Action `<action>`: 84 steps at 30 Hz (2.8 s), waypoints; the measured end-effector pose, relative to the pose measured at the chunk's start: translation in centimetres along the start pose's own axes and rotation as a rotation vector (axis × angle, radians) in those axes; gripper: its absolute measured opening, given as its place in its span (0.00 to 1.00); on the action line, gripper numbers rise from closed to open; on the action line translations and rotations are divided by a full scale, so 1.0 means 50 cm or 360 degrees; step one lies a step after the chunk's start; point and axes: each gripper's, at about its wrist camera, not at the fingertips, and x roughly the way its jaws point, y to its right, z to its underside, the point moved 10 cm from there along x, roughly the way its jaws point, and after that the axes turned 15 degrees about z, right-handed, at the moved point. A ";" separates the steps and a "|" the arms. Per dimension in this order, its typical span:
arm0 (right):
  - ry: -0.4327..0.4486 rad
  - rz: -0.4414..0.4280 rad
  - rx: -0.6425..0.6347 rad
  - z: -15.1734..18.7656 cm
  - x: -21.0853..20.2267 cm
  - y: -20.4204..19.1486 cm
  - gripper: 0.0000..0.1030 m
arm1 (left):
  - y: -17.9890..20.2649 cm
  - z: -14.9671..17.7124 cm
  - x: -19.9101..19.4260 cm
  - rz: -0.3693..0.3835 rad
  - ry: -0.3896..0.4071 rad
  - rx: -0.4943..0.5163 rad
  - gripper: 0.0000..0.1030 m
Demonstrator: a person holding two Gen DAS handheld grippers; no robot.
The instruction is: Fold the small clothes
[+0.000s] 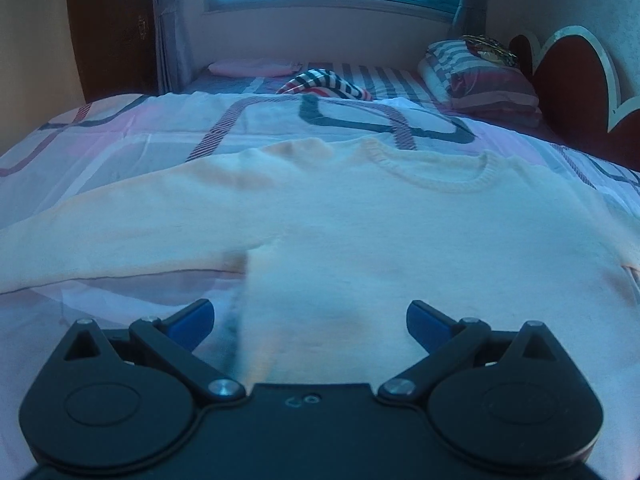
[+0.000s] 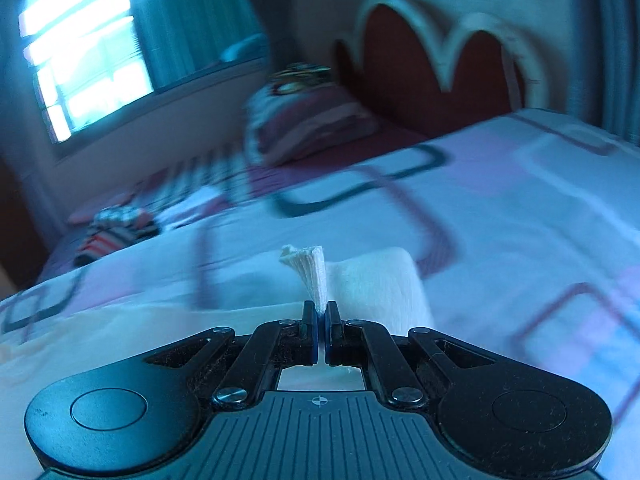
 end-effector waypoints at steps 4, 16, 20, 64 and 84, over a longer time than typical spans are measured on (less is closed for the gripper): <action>-0.0009 -0.0173 -0.0081 0.030 -0.031 -0.161 0.02 | -0.031 -0.009 -0.005 0.0012 0.0012 -0.0030 0.98; -0.0024 -0.0515 -0.0484 0.225 -0.127 -0.584 0.02 | -0.126 -0.023 -0.043 0.0010 0.0073 -0.0089 0.98; -0.0054 -0.0604 -0.0565 0.289 -0.149 -0.664 0.02 | -0.154 -0.021 -0.056 0.0002 0.0083 -0.0124 0.98; -0.0143 -0.0251 0.0175 0.199 -0.103 -0.219 0.19 | -0.003 -0.143 0.106 0.0437 0.0131 -0.0310 0.02; -0.0002 -0.0298 -0.0263 0.202 -0.090 -0.348 0.19 | -0.061 -0.124 0.084 0.0077 0.0222 -0.0069 0.54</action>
